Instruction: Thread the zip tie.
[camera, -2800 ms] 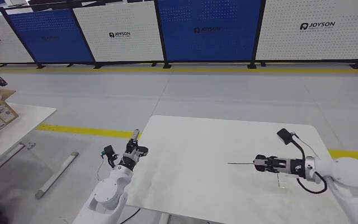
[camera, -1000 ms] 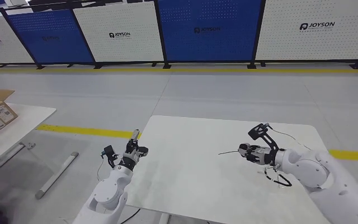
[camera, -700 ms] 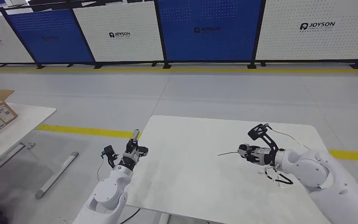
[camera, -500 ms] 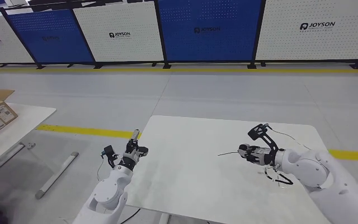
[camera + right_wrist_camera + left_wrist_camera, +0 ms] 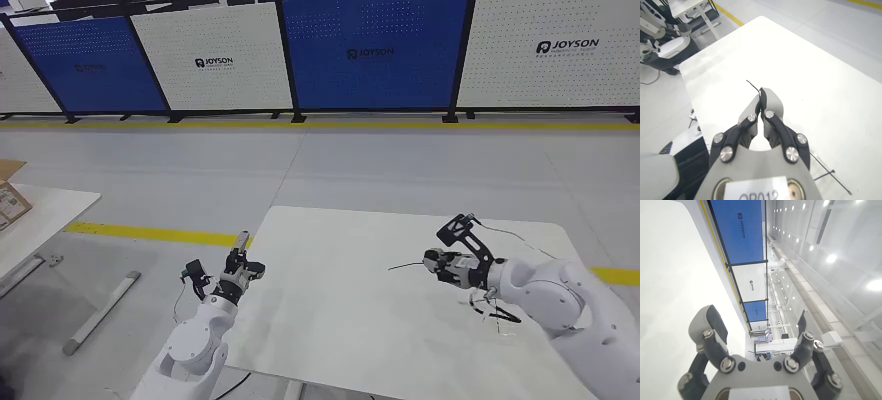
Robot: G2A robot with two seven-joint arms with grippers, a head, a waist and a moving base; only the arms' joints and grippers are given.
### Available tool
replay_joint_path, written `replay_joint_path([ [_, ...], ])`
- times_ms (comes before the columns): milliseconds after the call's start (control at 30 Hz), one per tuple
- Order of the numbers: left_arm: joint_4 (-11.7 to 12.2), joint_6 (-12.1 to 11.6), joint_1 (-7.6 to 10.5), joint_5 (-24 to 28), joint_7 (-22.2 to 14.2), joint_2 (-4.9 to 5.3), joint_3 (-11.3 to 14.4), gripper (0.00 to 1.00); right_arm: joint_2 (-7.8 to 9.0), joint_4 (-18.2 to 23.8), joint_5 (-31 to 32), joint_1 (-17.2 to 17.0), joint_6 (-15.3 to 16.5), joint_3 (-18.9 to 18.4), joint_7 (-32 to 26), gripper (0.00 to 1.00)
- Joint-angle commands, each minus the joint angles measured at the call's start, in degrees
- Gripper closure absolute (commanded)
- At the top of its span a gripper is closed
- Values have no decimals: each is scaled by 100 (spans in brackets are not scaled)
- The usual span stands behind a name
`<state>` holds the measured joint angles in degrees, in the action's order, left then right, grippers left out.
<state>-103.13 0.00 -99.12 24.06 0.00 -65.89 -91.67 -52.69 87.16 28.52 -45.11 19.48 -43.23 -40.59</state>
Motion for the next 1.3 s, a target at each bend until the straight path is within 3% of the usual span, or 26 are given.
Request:
replay_joint_path([
  [0,0,0,0,0,0,0,0,0,70,200,336,131,0,295,0,100],
  [100,0,0,0,0,0,0,0,0,189,371,345,352,0,671,135,100],
  [200,0,0,0,0,0,0,0,0,296,344,-282,618,0,967,109,100],
  [700,0,0,0,0,0,0,0,0,294,331,-261,576,-12,951,177,100],
  [933,0,0,0,0,0,0,0,0,338,558,1401,711,0,1063,901,100],
  [1033,0,0,0,0,0,0,0,0,387,672,1688,917,0,1452,1018,100],
  [1133,0,0,0,0,0,0,0,0,466,768,1647,1333,0,2013,1191,100],
  [1267,0,0,0,0,0,0,0,0,591,734,1175,1972,0,2835,1520,100],
])
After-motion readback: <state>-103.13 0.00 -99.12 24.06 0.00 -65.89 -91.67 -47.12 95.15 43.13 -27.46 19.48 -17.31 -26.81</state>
